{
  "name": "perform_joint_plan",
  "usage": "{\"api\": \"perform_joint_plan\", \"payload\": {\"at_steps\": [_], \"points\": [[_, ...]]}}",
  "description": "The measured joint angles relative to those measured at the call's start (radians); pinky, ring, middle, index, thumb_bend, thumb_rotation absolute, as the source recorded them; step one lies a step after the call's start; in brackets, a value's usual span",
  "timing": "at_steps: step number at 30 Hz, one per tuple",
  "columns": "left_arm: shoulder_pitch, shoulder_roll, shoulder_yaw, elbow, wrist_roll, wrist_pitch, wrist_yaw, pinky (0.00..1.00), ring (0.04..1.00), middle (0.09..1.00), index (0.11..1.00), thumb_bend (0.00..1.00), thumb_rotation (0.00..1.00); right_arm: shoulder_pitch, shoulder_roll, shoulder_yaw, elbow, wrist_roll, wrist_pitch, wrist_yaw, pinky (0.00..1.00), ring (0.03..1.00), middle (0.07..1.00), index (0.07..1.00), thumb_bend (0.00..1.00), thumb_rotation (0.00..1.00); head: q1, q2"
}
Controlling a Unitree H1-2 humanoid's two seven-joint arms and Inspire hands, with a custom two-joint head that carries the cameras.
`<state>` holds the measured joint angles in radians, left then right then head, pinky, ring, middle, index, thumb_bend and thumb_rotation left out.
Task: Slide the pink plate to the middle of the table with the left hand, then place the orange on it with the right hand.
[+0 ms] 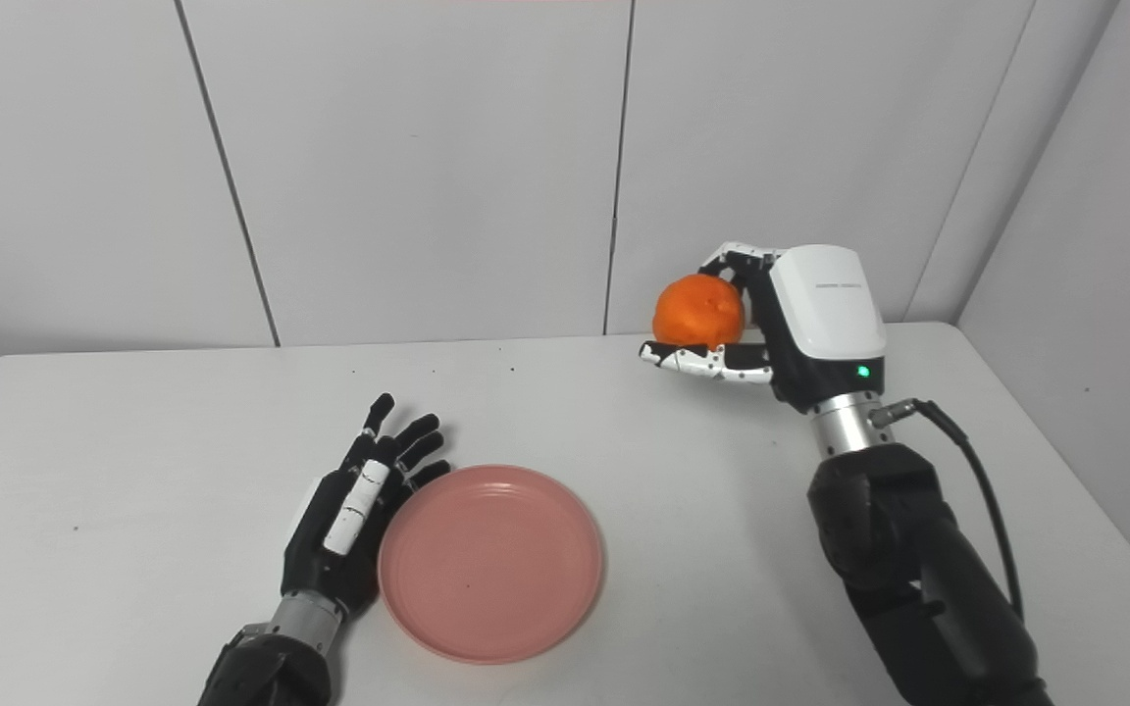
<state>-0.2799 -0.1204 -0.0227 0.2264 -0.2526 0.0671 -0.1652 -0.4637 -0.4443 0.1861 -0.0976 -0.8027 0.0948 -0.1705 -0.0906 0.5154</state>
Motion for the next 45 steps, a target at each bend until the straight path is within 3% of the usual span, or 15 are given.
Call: {"api": "perform_joint_plan", "payload": {"at_steps": [9, 16, 31, 45], "points": [[0.0, -0.003, -0.003, 0.001, 0.016, -0.003, 0.0, 0.76, 0.87, 0.837, 1.0, 0.87, 0.6, 0.004, 0.085, 0.033, -0.108, -0.004, -0.003, 0.071, 0.16, 0.231, 0.378, 0.473, 0.66, 0.68, 0.018, 0.006], [0.0, -0.003, 0.0, 0.001, 0.016, -0.003, 0.0, 0.76, 0.87, 0.835, 0.997, 0.88, 0.59, 0.007, 0.109, 0.048, -0.16, -0.005, -0.007, 0.123, 0.14, 0.217, 0.373, 0.48, 0.63, 0.57, 0.014, 0.011], [0.0, -0.003, 0.002, -0.002, 0.018, 0.0, 0.0, 0.75, 0.869, 0.831, 0.994, 0.86, 0.59, 0.044, 0.101, 0.073, -0.195, 0.023, -0.093, 0.274, 0.18, 0.259, 0.393, 0.469, 0.62, 0.61, 0.011, 0.023], [0.002, -0.004, 0.002, -0.017, 0.019, 0.01, 0.01, 0.76, 0.868, 0.83, 0.996, 0.86, 0.59, 0.041, 0.048, 0.117, -0.194, 0.028, -0.135, 0.447, 0.2, 0.281, 0.418, 0.489, 0.61, 0.63, -0.003, 0.041]]}}
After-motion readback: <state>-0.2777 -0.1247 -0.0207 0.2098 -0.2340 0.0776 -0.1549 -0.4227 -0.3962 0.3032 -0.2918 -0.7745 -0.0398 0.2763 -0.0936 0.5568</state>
